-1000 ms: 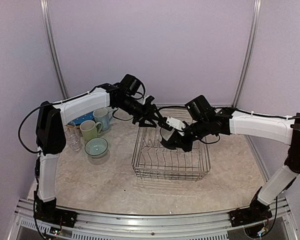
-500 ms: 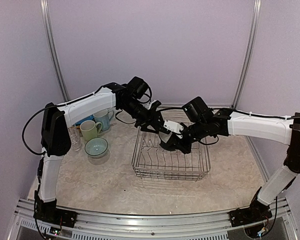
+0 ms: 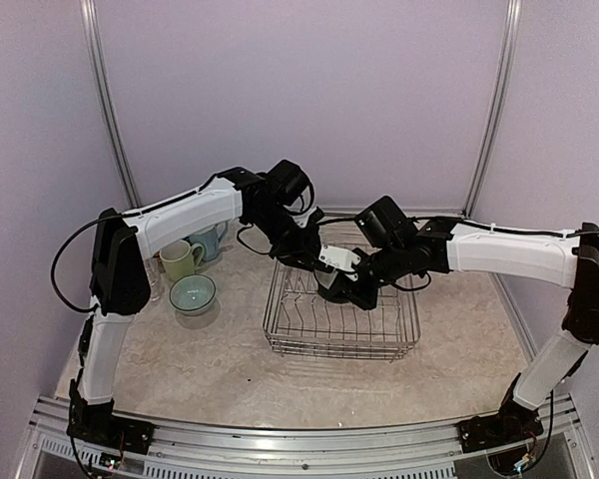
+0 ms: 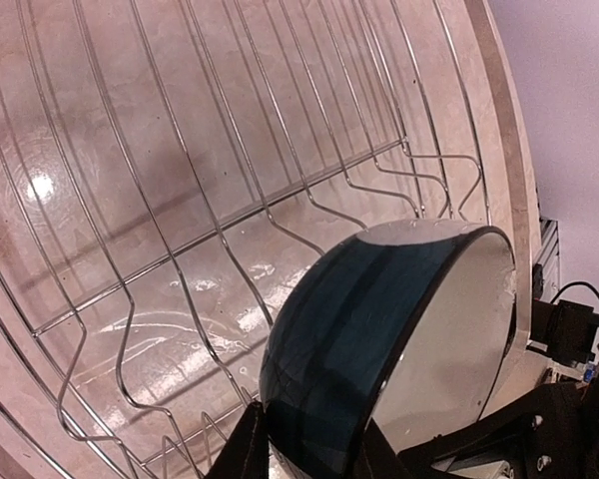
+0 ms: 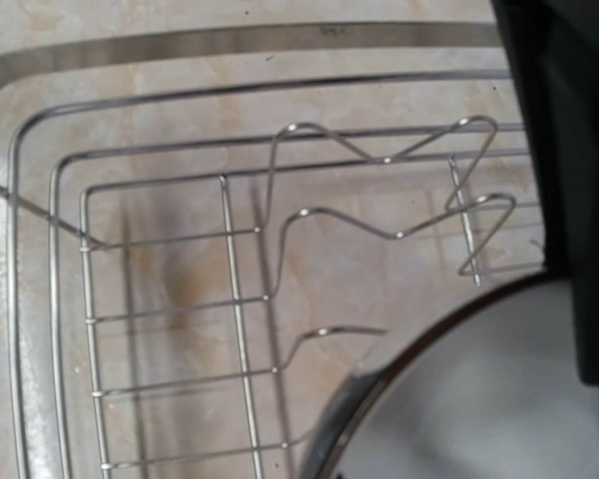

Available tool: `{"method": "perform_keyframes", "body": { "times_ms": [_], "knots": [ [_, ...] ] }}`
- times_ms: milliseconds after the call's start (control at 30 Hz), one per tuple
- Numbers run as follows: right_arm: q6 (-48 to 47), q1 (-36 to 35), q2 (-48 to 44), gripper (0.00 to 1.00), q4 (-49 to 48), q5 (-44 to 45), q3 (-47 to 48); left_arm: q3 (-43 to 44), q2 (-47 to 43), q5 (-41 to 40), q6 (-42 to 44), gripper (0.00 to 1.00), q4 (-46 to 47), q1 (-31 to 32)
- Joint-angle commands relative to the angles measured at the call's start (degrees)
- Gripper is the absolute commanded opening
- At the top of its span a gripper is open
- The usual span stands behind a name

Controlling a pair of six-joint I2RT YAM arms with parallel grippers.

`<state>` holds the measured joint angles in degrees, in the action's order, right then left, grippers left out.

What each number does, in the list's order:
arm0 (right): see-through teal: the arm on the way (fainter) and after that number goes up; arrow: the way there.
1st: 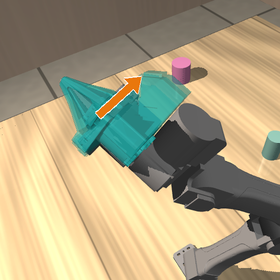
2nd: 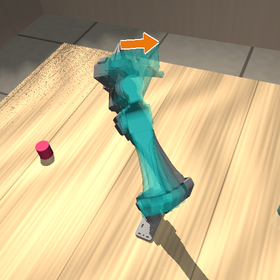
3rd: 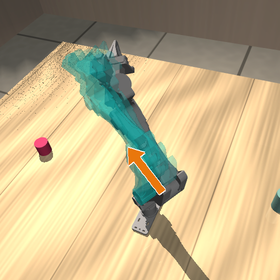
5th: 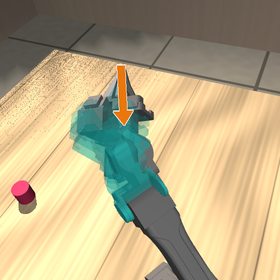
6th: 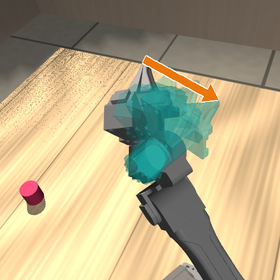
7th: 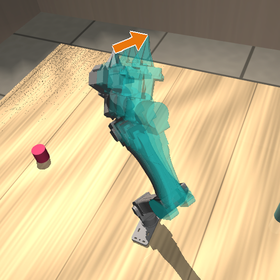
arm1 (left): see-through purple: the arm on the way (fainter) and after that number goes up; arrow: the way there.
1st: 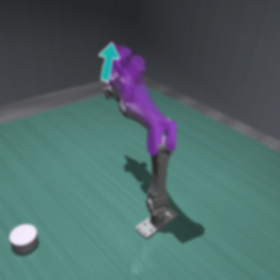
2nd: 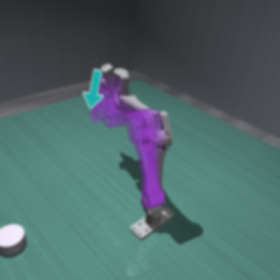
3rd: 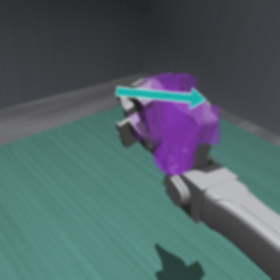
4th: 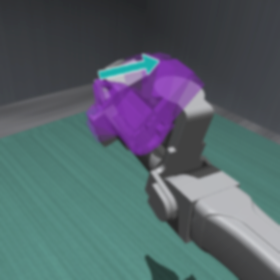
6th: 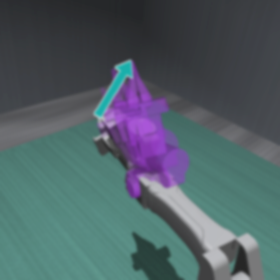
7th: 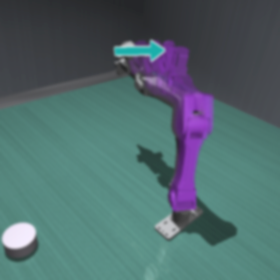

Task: Unload the mixed dishes from the dish rack

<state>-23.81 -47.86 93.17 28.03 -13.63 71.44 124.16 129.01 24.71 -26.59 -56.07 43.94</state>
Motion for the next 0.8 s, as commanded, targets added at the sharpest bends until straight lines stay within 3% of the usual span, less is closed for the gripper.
{"method": "perform_keyframes", "body": {
  "times_ms": [0,233,300,433,600,767],
  "knots": [
    [-1.1,-1.2,0.9,0.00,-1.9,2.2,3.0,1.5,0.7,-4.0,0.7,0.21,-0.9,1.4],
    [-0.2,-2.2,1.7,0.00,-2.2,5.4,2.5,1.5,-0.1,-6.7,0.2,0.02,-0.1,1.8],
    [0.3,-2.3,1.7,0.05,-2.8,5.9,2.0,1.6,-0.2,-7.0,-0.1,0.00,0.1,1.8],
    [1.6,-2.4,0.8,0.27,-3.7,7.8,1.0,1.7,-0.6,-8.7,-0.7,0.00,0.2,1.8],
    [4.4,-2.5,-3.8,0.65,-6.5,10.6,-1.0,1.5,-1.4,-10.6,-1.0,0.00,0.3,1.6],
    [7.7,-2.4,-10.4,0.83,-9.8,13.1,-4.3,1.0,-2.6,-11.7,-2.0,0.00,0.4,0.5]
  ]
}}
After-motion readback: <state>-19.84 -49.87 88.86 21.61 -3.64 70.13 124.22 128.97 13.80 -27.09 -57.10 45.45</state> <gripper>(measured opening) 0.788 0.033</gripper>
